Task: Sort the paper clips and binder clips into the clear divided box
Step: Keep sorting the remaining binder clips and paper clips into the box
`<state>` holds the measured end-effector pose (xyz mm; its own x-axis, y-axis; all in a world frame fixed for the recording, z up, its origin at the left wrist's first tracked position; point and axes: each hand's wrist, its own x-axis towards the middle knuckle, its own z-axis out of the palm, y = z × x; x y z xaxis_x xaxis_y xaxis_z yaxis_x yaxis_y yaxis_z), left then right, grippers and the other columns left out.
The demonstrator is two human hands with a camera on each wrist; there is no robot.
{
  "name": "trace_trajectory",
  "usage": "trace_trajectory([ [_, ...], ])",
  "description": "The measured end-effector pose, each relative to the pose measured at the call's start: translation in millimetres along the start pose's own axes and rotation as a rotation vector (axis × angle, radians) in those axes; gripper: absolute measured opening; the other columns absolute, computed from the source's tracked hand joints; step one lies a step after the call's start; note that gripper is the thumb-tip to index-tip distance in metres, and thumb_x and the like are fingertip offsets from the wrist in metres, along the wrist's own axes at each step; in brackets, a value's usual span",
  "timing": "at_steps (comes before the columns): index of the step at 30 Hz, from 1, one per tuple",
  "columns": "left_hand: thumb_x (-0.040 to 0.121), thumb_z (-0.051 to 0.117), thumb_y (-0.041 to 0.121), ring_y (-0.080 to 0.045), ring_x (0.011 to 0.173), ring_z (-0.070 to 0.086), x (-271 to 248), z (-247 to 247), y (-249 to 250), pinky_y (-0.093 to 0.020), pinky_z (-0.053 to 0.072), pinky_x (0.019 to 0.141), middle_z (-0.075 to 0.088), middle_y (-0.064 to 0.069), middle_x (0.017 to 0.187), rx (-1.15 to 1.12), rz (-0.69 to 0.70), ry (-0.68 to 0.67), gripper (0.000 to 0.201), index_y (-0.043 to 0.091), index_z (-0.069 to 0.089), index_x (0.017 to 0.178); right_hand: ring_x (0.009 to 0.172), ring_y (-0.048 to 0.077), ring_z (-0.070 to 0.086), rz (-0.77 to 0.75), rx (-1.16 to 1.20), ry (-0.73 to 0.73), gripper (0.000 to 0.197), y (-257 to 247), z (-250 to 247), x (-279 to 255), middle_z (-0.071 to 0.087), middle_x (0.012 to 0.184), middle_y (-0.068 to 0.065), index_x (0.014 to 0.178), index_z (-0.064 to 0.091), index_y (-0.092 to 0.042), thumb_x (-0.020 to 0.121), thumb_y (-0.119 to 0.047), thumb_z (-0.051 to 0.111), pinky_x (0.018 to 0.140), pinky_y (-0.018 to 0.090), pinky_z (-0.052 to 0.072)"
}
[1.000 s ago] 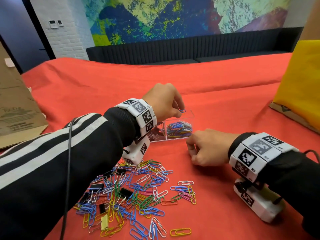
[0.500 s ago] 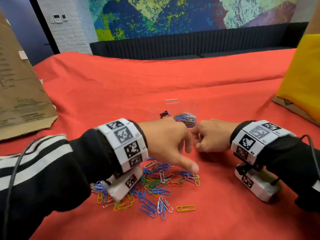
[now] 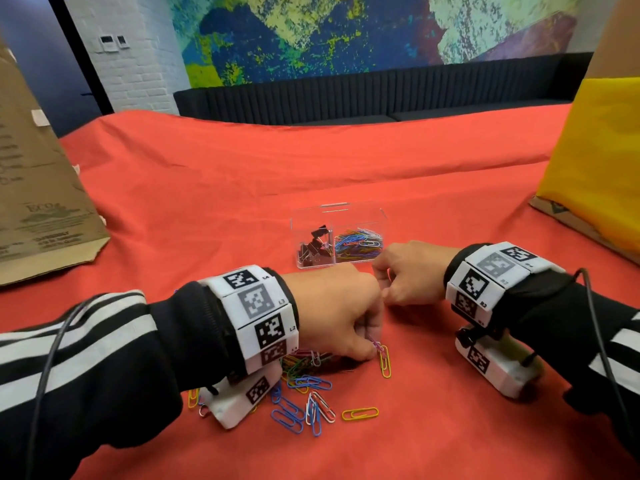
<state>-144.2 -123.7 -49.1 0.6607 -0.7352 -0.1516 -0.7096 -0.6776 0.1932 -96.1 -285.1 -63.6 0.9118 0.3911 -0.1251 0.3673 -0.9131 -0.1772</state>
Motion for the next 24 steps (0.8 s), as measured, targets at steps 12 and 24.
trace_trajectory([
  [12, 0.08, 0.071, 0.028, 0.002, 0.059, 0.066, -3, -33, -31, -0.015, 0.054, 0.062, 0.074, 0.005, 0.068, -0.029, -0.08, 0.12, 0.01, 0.018, 0.074, 0.082, 0.065, 0.009, 0.057, -0.009, 0.027, -0.02, 0.003, 1, -1, 1, 0.064, 0.069, -0.005, 0.074, 0.064, -0.022, 0.076, -0.025, 0.064, 0.064, 0.028, 0.049],
  [24, 0.072, 0.073, 0.032, -0.013, 0.067, 0.068, 67, -86, -63, -0.035, 0.059, 0.07, 0.069, 0.011, 0.064, 0.206, -0.25, 0.474, 0.008, 0.028, 0.076, 0.078, 0.068, 0.013, 0.056, -0.016, 0.038, -0.03, 0.004, 2, -1, 0, 0.063, 0.073, -0.004, 0.077, 0.064, -0.022, 0.079, -0.021, 0.06, 0.054, 0.022, 0.042],
])
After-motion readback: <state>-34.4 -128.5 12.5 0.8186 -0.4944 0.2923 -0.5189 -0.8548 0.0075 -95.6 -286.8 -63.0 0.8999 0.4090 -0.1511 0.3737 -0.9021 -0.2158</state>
